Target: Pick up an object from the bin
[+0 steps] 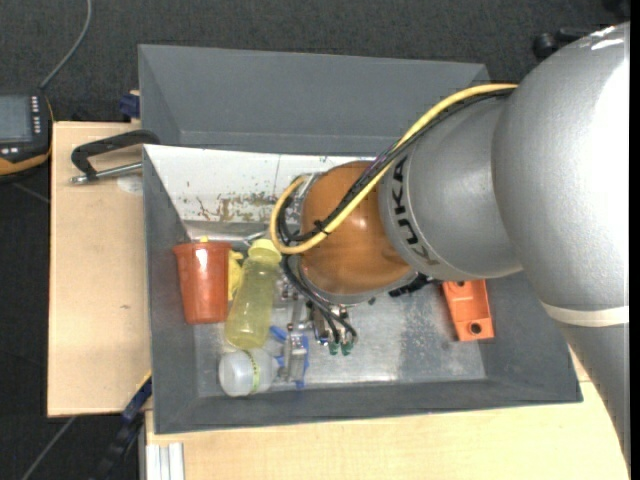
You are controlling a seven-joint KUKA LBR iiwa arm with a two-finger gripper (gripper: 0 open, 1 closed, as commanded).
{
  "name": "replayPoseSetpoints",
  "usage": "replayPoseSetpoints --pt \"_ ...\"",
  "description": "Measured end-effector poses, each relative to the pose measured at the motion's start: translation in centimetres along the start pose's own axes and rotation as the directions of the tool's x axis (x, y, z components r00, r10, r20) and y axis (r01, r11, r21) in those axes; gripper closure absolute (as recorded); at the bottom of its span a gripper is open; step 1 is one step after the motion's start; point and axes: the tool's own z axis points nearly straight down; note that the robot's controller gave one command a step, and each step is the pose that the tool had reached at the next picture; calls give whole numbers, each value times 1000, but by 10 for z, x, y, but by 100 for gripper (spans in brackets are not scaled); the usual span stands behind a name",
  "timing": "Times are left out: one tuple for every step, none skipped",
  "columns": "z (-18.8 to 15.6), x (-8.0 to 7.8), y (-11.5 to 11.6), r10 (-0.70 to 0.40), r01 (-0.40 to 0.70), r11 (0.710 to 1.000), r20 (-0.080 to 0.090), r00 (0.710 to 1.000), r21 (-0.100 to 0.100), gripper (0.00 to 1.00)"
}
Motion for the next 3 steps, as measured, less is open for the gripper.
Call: replayPoseSetpoints --pt "23 3 -16 -148 148 989 -8 989 -2 0" --pt "20 -1 -61 -270 270 963 0 963 -1 100" --pt "20 -1 -61 -270 270 963 0 963 -1 100"
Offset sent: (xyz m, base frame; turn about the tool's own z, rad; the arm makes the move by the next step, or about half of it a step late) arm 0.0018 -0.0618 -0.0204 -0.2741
